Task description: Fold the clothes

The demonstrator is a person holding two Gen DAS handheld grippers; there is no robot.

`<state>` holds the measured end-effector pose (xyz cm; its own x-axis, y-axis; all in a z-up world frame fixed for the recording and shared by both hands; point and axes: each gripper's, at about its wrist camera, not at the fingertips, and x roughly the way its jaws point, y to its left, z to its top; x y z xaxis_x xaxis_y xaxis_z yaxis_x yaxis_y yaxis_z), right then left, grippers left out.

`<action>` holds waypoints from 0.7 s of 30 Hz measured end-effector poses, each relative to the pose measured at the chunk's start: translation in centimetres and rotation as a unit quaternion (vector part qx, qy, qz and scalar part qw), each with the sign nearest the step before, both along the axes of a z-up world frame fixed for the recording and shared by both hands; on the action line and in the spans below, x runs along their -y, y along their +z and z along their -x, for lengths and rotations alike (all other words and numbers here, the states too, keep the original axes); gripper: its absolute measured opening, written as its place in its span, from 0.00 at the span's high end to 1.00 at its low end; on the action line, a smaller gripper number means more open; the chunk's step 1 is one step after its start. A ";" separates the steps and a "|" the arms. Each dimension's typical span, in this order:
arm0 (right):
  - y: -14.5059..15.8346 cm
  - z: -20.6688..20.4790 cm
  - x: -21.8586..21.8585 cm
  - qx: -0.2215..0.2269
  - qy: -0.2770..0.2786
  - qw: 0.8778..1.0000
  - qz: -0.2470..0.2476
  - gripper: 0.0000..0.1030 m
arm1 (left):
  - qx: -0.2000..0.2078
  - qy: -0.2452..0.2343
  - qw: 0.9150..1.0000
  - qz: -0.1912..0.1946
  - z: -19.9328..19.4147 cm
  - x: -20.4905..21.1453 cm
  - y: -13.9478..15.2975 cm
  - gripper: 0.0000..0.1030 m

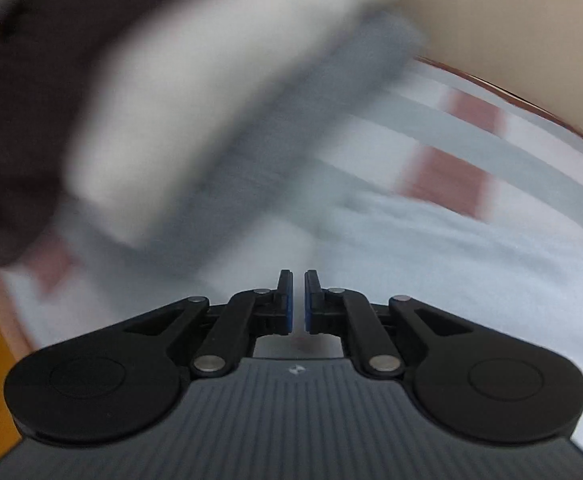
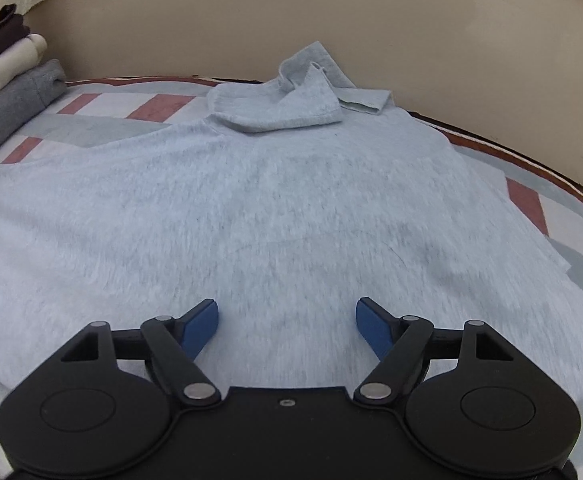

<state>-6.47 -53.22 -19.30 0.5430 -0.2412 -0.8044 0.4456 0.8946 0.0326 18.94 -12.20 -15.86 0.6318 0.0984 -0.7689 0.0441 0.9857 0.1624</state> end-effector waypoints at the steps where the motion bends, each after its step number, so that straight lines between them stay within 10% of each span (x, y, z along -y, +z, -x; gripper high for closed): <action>1: 0.3 0.2 -0.3 0.002 -0.006 1.000 -0.012 0.23 | 0.018 0.010 0.999 -0.032 0.0 -0.3 0.6 0.94; 3: 1.0 0.9 -1.0 0.028 -0.005 0.998 -0.050 0.23 | 0.019 0.014 0.999 -0.026 0.2 -1.4 1.7 0.92; 8: 2.7 2.1 -3.7 0.079 0.020 0.985 -0.155 0.23 | -0.075 -0.025 0.979 0.189 2.8 -5.1 2.4 0.78; 14: 1.1 1.8 -5.6 0.077 0.016 0.966 -0.245 0.23 | -0.014 -0.128 0.985 0.114 6.2 -3.8 3.5 0.68; 21: 1.6 1.0 -7.4 0.068 0.048 0.975 -0.207 0.23 | -0.080 -0.306 0.941 0.123 6.1 -3.3 1.2 0.59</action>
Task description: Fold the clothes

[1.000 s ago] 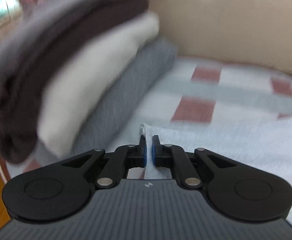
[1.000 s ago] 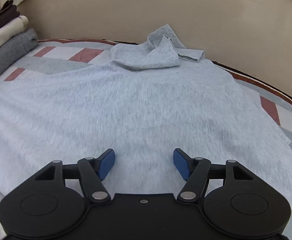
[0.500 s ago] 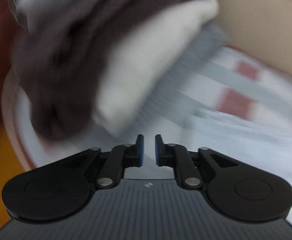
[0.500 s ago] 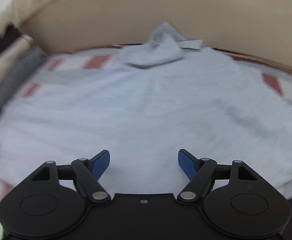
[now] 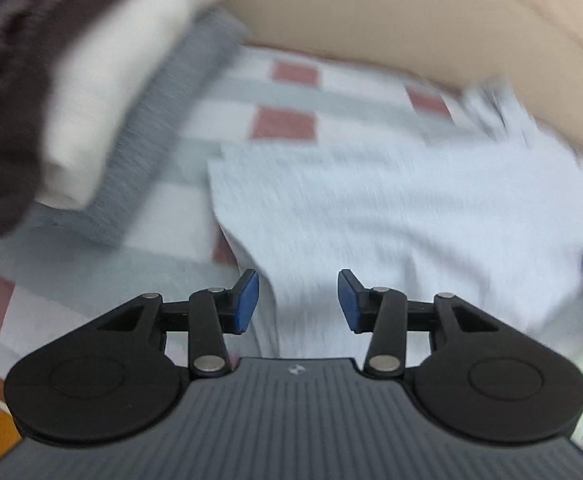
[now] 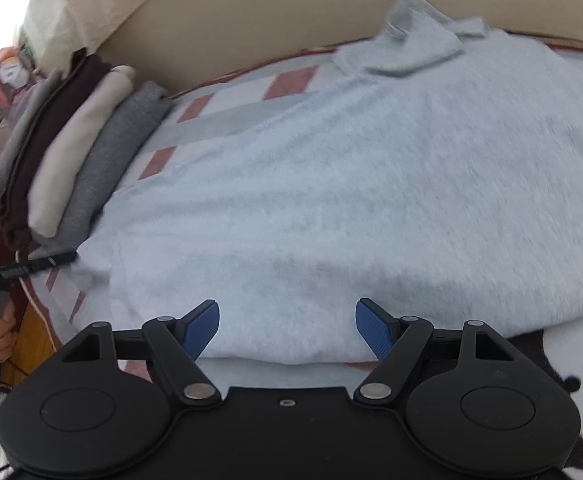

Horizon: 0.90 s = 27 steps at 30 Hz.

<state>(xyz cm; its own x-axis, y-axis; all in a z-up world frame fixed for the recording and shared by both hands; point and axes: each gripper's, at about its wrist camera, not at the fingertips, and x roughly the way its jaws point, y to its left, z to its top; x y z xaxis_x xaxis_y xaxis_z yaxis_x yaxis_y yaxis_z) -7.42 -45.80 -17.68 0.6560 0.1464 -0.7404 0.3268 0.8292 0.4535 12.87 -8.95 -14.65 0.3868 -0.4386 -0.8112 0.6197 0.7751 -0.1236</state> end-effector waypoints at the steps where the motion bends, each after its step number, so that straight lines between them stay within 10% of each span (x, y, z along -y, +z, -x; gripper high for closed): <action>1: 0.2 0.0 -0.2 0.001 0.006 1.000 0.011 0.23 | -0.003 -0.019 1.000 -0.009 0.5 0.0 -0.4 0.58; 19: -0.5 1.4 1.3 -0.026 -0.003 0.999 0.041 0.23 | 0.109 -0.021 0.993 0.034 0.6 1.3 -1.8 0.48; 27: -0.8 1.6 1.5 -0.034 -0.008 0.999 0.040 0.23 | 0.018 -0.066 0.996 0.050 -0.8 4.8 -3.0 0.53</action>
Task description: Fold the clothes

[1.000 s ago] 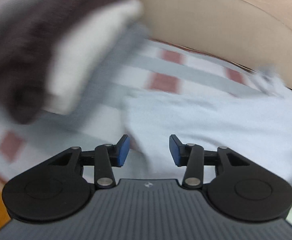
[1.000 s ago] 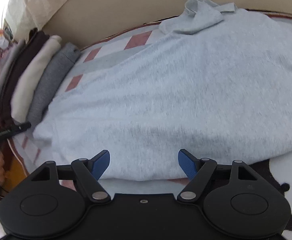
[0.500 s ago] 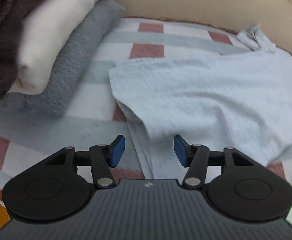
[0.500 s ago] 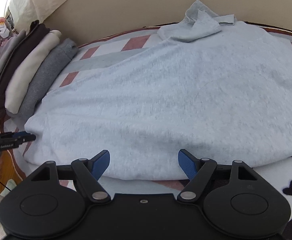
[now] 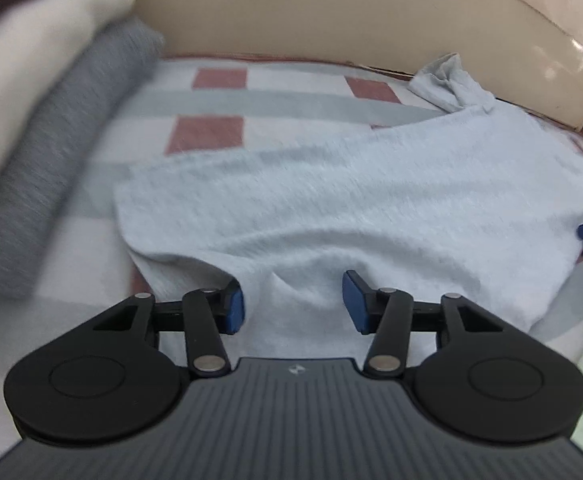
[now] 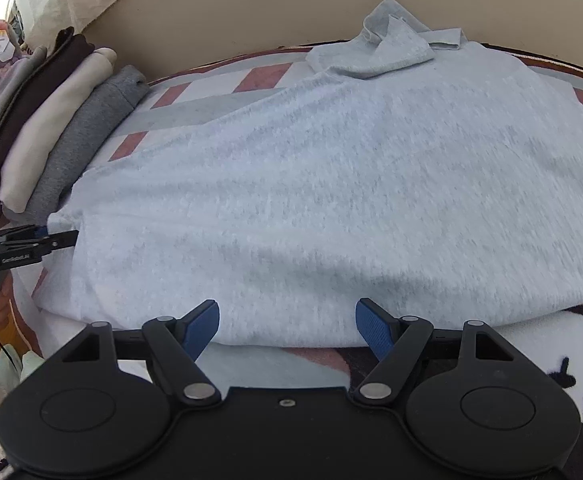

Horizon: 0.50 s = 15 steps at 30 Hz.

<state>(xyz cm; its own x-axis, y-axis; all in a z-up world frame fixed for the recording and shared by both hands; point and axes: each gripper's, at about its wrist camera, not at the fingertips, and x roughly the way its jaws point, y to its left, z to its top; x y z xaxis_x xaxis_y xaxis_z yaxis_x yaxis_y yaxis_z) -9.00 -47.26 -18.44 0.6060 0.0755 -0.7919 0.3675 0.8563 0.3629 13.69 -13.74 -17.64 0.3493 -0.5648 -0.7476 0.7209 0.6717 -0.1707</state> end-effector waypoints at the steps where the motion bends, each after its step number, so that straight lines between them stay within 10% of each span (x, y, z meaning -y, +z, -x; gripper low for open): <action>1: 0.0 0.1 0.0 -0.001 0.000 1.000 0.000 0.23 | -0.003 -0.002 1.000 0.003 0.1 -0.2 -0.1 0.53; 15: -0.3 0.5 0.2 -0.008 -0.006 1.000 0.003 0.23 | 0.028 0.029 0.998 0.039 0.9 -1.8 0.7 0.48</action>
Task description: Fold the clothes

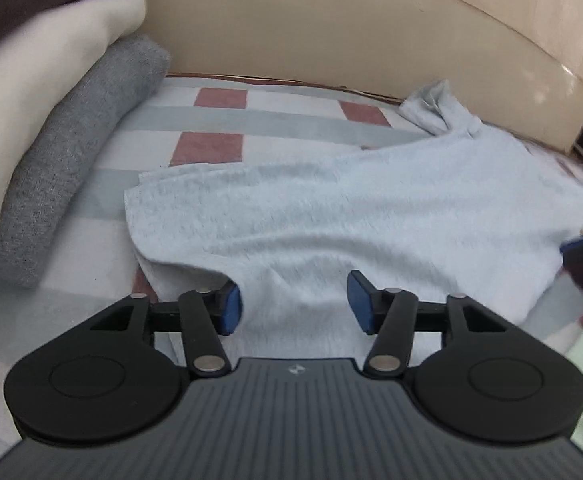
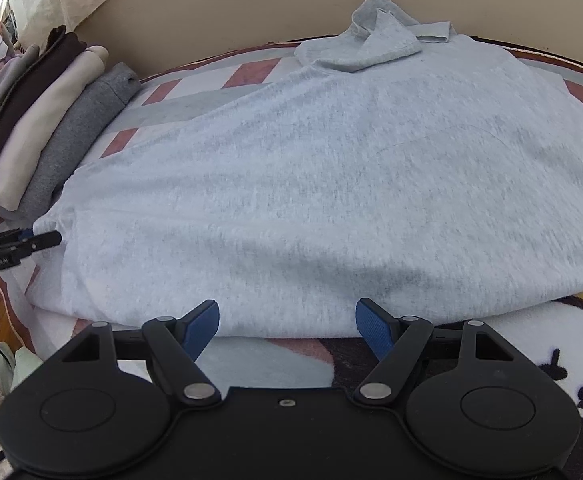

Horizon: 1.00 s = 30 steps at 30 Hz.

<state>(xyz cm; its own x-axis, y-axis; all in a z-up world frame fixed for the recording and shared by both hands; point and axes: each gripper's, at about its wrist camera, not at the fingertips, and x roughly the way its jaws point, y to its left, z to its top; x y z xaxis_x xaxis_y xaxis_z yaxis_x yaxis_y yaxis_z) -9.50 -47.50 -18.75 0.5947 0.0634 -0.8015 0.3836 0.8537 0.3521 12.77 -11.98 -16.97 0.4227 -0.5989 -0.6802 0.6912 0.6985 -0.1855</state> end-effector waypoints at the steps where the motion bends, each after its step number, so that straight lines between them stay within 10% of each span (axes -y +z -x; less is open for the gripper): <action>1: 0.0 0.0 0.0 0.000 0.000 1.000 0.001 0.23 | 0.003 0.015 1.000 0.003 -0.4 -0.1 0.0 0.48; 5: 0.0 0.1 0.0 -0.001 0.001 1.000 0.001 0.23 | 0.014 0.088 0.995 0.034 -1.9 -1.8 0.1 0.41; 14: 4.4 -3.4 -4.4 0.070 0.117 0.988 0.075 0.23 | -0.128 0.108 0.986 0.021 -3.6 -3.7 -1.2 0.36; 30: 5.0 -12.7 -14.9 0.100 0.296 0.946 0.088 0.23 | -0.056 0.078 0.993 0.062 -3.9 -2.8 -0.9 0.32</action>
<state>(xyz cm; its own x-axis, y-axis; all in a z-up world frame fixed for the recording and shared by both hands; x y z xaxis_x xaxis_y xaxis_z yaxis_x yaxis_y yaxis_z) 3.22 -32.60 -13.77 0.6367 0.3091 -0.7065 -0.2396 0.9501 0.1998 16.64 -9.15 -17.84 0.4430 -0.6132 -0.6540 0.5457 0.7632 -0.3459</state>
